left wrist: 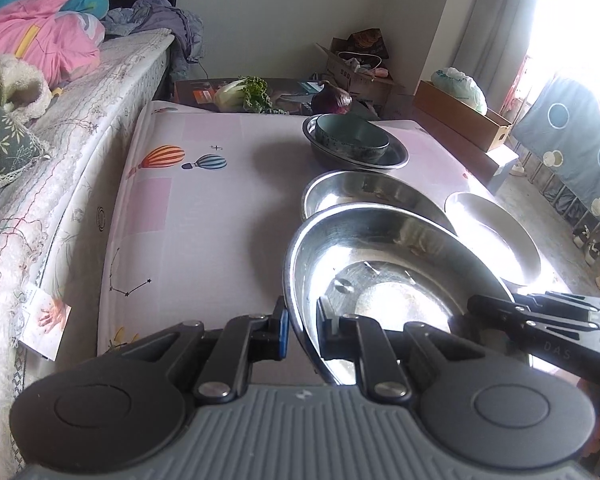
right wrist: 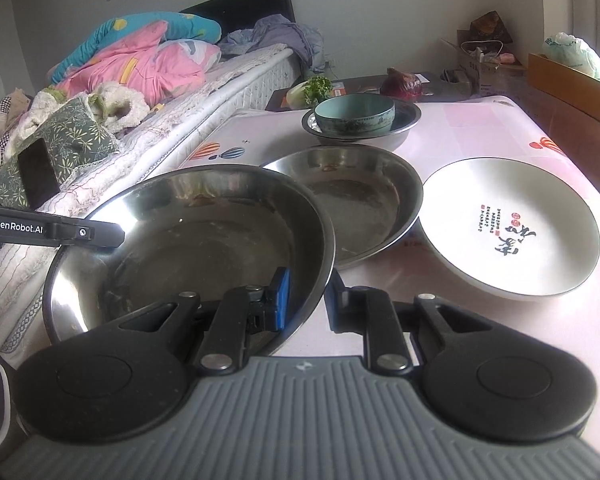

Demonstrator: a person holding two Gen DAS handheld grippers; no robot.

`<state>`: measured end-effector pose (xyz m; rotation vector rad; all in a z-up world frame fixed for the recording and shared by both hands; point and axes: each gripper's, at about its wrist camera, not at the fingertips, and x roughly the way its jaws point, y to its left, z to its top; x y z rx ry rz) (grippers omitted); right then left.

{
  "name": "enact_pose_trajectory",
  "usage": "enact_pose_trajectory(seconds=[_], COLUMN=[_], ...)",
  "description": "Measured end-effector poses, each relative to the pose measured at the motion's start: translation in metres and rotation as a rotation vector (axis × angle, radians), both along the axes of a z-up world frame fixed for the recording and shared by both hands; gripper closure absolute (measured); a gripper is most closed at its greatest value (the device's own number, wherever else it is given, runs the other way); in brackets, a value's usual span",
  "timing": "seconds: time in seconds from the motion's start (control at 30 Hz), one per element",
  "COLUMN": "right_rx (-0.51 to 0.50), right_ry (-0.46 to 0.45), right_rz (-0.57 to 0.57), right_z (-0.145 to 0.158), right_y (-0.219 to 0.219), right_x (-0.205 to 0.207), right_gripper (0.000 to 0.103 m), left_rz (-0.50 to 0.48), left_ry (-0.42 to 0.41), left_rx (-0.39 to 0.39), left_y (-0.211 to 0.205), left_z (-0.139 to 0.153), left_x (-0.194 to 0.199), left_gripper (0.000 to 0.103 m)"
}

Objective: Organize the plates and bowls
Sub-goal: 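Lift the steel plate with both tools and lower it onto another steel plate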

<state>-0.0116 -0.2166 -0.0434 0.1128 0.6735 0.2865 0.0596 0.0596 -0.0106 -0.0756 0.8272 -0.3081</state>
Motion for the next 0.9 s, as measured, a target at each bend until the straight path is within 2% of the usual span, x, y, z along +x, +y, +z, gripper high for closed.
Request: enact_pose_trajectory(seconds=[0.23, 0.53, 0.9], right_rx=[-0.022, -0.003, -0.009], right_ry=[-0.005, 0.048, 0.073], right_rz=[-0.052, -0.12, -0.137], right_z=[0.008, -0.004, -0.012], right_y=[-0.027, -0.056, -0.06], right_x=[0.03, 0.069, 0.097], right_gripper=[0.085, 0.083, 0.08], left_rz=[-0.024, -0.058, -0.048], left_ry=[0.003, 0.037, 0.095], left_rx=[-0.04, -0.065, -0.08], left_y=[-0.025, -0.053, -0.055], left_z=[-0.001, -0.015, -0.035], left_x=[0.04, 0.09, 0.111], left_gripper=[0.089, 0.089, 0.088])
